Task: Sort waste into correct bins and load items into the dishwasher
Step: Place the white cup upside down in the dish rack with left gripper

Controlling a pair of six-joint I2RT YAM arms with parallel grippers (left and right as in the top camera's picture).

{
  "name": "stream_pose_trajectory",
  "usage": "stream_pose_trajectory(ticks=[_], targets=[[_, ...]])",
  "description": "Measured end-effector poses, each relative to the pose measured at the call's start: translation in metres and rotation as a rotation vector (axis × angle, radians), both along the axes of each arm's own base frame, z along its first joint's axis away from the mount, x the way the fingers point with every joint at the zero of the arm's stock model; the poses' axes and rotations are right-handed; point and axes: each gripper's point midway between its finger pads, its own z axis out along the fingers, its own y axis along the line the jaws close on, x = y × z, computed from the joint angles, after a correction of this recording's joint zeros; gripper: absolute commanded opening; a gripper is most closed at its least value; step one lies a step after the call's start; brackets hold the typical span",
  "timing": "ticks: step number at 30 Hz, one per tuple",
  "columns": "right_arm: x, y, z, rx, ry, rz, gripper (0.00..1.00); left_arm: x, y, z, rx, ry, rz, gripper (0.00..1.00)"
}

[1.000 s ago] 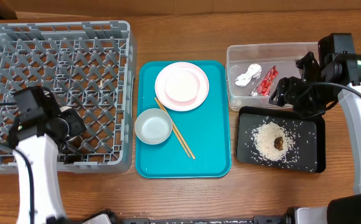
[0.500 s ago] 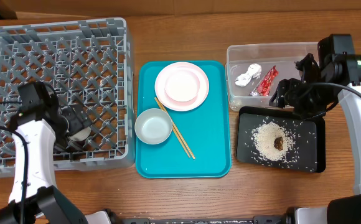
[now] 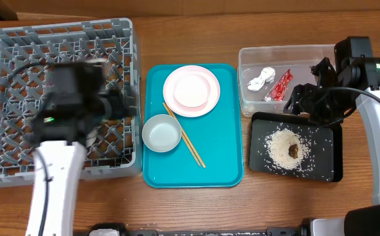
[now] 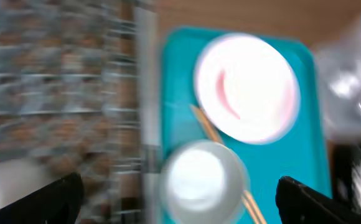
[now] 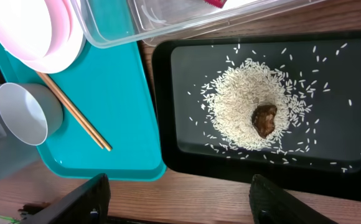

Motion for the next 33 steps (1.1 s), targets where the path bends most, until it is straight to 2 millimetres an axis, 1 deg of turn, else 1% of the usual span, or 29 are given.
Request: stream_pose_trajectory(ticks=[2,4,7,8,10,12,15,16,18,19,20,21,23,25,28,30,32,33], targets=[[0.0,0.0,0.0,0.0,0.0,0.0,0.73,-0.005,-0.031,-0.012,0.005,0.037,-0.09,1.0],[0.0,0.0,0.0,0.0,0.0,0.0,0.73,-0.013,-0.055,-0.03,0.021,0.091,-0.156,1.0],[0.0,0.0,0.0,0.0,0.001,0.0,0.73,-0.024,-0.08,-0.065,0.056,0.192,-0.227,1.0],[-0.001,0.0,0.0,0.0,0.003,0.0,0.73,-0.029,-0.089,-0.083,0.074,0.248,-0.253,1.0],[-0.001,0.0,0.0,0.0,0.003,0.0,0.73,-0.036,-0.1,-0.106,0.101,0.32,-0.286,0.93],[-0.001,0.0,0.0,0.0,0.004,0.0,0.73,-0.04,-0.109,-0.127,0.122,0.375,-0.313,0.79],[-0.001,0.0,0.0,0.0,0.005,0.0,0.73,-0.046,-0.119,-0.16,0.159,0.466,-0.346,0.63],[-0.001,0.0,0.0,0.0,0.005,0.001,0.73,-0.05,-0.12,-0.172,0.171,0.5,-0.352,0.54],[-0.002,0.0,0.0,0.0,0.008,0.001,0.73,-0.054,-0.12,-0.189,0.192,0.551,-0.356,0.31],[-0.002,0.0,0.0,0.0,0.01,0.0,0.73,-0.056,-0.119,-0.195,0.197,0.571,-0.352,0.15],[-0.003,0.0,0.0,0.0,0.011,0.001,0.73,-0.057,-0.118,-0.198,0.201,0.583,-0.353,0.06],[-0.003,0.0,0.0,0.001,0.013,0.0,0.73,-0.058,-0.118,-0.201,0.205,0.591,-0.349,0.04],[-0.004,0.0,0.0,0.001,0.015,0.0,0.73,-0.057,-0.115,-0.199,0.218,0.589,-0.338,0.04],[-0.004,0.0,0.0,0.0,0.017,0.0,0.73,-0.055,-0.113,-0.193,0.225,0.573,-0.327,0.04],[-0.005,0.0,0.0,0.0,0.019,0.0,0.73,-0.051,-0.115,-0.179,0.216,0.537,-0.326,0.04],[-0.005,0.0,0.0,0.001,0.02,0.0,0.73,-0.047,-0.118,-0.165,0.2,0.504,-0.328,0.04],[-0.005,0.0,-0.001,0.001,0.022,0.0,0.73,-0.041,-0.12,-0.142,0.177,0.451,-0.326,0.04],[-0.005,0.0,-0.001,0.001,0.022,0.0,0.73,-0.037,-0.12,-0.127,0.159,0.412,-0.32,0.04]])
